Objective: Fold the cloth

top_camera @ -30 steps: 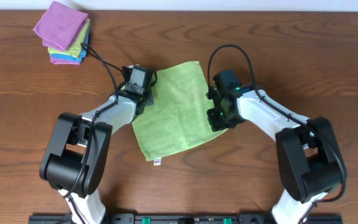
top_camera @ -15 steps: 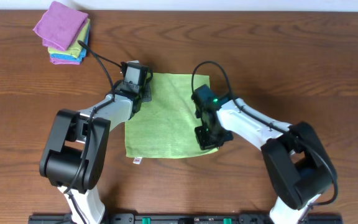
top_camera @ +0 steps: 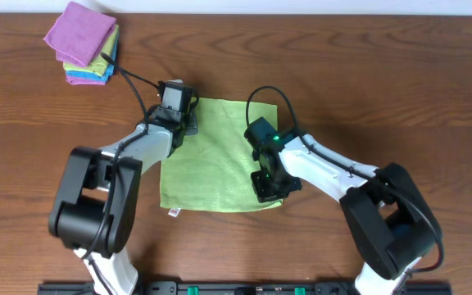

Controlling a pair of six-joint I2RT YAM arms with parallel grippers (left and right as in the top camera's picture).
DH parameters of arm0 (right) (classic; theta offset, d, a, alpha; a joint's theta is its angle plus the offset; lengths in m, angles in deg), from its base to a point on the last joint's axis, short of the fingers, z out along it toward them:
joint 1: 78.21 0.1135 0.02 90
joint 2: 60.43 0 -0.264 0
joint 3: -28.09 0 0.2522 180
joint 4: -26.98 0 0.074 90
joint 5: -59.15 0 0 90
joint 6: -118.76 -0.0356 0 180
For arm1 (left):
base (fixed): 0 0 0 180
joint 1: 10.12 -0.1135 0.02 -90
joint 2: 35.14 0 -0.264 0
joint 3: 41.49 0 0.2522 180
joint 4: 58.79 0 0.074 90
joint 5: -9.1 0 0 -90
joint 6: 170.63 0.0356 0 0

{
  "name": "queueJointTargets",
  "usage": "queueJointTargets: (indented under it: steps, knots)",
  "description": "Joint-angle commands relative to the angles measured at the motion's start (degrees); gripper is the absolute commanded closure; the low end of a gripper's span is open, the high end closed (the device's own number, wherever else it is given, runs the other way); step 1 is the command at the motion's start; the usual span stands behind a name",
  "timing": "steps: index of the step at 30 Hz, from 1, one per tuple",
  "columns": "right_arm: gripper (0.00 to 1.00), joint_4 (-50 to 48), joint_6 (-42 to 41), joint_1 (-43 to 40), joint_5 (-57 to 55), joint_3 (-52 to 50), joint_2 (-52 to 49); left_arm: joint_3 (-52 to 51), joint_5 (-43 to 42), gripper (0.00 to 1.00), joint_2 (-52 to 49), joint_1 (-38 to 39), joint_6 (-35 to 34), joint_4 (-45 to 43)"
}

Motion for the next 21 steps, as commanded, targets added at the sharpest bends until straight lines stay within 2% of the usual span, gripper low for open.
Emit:
queueJointTargets:
  steps: [1,5,7,13,17,21]
  knots:
    - [0.98,-1.5,-0.5,-0.4,0.4,-0.2,4.1,0.9,2.6,0.94,8.8,-0.5,1.0,1.4]
    - [0.98,-2.3,-0.3,-0.4,0.3,-0.1,10.6,0.9,3.3,0.94,16.6,-0.5,0.7,7.7]
    - [0.98,-1.6,-0.3,-0.4,0.2,-0.1,13.9,0.9,3.3,0.94,20.3,-0.5,-2.3,13.7]
    - [0.98,5.2,-0.4,-0.4,0.0,-0.1,21.7,0.9,-3.1,0.94,28.9,-0.5,-18.0,43.9]
    - [0.98,8.7,-0.5,-0.5,0.0,-0.2,22.1,0.7,-5.0,0.94,29.4,-0.5,-18.5,55.8]
    - [0.98,11.1,-1.0,-1.1,0.0,-1.2,22.1,-2.1,-10.0,0.94,30.1,-0.5,-16.6,58.2]
